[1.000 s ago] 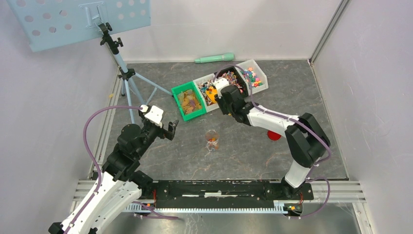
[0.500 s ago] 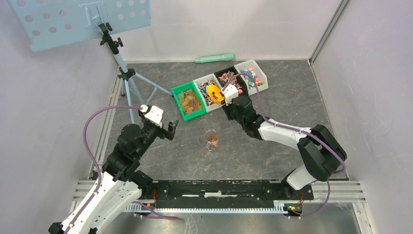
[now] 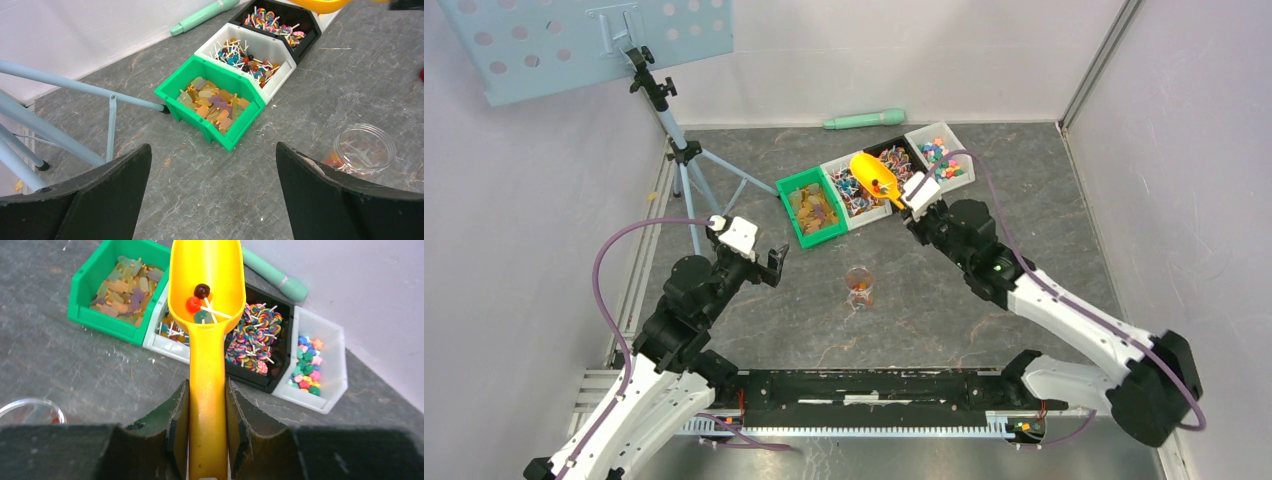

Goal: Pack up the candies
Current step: Place the fake candies in the packing bottle, then scoop the fake candies from the storage box, then place the fake candies in the packing bottle.

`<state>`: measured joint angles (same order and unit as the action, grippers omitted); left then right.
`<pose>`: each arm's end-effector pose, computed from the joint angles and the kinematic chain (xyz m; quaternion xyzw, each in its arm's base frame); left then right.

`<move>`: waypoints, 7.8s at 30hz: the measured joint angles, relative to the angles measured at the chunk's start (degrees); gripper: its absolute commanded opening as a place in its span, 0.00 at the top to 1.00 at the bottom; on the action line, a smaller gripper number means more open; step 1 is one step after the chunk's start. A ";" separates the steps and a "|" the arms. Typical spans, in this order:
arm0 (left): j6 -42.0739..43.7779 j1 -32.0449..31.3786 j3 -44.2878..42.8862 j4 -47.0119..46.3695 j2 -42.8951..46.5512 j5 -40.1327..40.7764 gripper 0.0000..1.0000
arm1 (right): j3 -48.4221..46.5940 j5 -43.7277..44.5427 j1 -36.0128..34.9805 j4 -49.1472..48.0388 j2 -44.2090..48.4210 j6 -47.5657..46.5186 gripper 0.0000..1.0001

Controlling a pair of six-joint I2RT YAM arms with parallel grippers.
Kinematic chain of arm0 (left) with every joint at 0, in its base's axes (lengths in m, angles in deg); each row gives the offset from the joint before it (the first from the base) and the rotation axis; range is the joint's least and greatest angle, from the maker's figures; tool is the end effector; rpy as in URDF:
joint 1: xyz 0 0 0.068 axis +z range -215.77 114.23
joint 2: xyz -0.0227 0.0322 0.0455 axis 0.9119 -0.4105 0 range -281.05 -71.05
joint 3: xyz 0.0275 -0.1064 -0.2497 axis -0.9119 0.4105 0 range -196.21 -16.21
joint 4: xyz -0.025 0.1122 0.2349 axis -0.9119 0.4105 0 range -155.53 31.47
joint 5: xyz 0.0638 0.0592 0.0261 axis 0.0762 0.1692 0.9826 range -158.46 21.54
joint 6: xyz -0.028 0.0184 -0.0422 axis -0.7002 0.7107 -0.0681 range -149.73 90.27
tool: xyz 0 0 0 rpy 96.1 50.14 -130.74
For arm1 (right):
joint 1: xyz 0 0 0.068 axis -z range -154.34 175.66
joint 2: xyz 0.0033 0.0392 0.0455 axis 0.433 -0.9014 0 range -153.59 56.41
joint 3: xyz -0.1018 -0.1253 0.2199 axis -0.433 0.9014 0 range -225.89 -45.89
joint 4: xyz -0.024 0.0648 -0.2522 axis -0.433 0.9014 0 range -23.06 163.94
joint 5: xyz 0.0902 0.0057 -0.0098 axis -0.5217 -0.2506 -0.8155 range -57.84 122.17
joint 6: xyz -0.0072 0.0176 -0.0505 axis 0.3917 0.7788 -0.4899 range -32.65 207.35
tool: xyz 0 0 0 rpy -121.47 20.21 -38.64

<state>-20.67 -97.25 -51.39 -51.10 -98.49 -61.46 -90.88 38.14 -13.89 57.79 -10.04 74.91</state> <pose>0.1123 -0.0635 0.3149 0.2204 0.7136 -0.0842 0.6596 0.2117 0.1699 0.2983 -0.3116 0.7134 0.1073 0.6184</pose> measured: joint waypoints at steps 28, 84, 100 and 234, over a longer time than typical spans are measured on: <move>0.00 0.00 0.02 0.00 0.00 0.24 0.00 | -5.01 -19.28 0.04 46.31 25.27 -27.10 1.00; 0.00 0.00 0.26 0.04 2.01 2.01 0.00 | -21.38 -5.40 -13.18 66.10 7.39 -24.65 1.00; 0.00 0.00 0.28 0.04 2.12 1.99 0.00 | -24.98 0.22 -15.58 68.98 4.57 -23.54 1.00; -0.04 0.00 0.87 0.44 2.69 1.36 0.00 | -8.35 -1.64 2.86 13.25 -1.88 -1.44 1.00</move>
<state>-20.72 -97.25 -50.51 -50.66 -95.80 -60.10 -99.23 36.50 -11.03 71.03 -11.92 73.46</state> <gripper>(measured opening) 0.996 0.328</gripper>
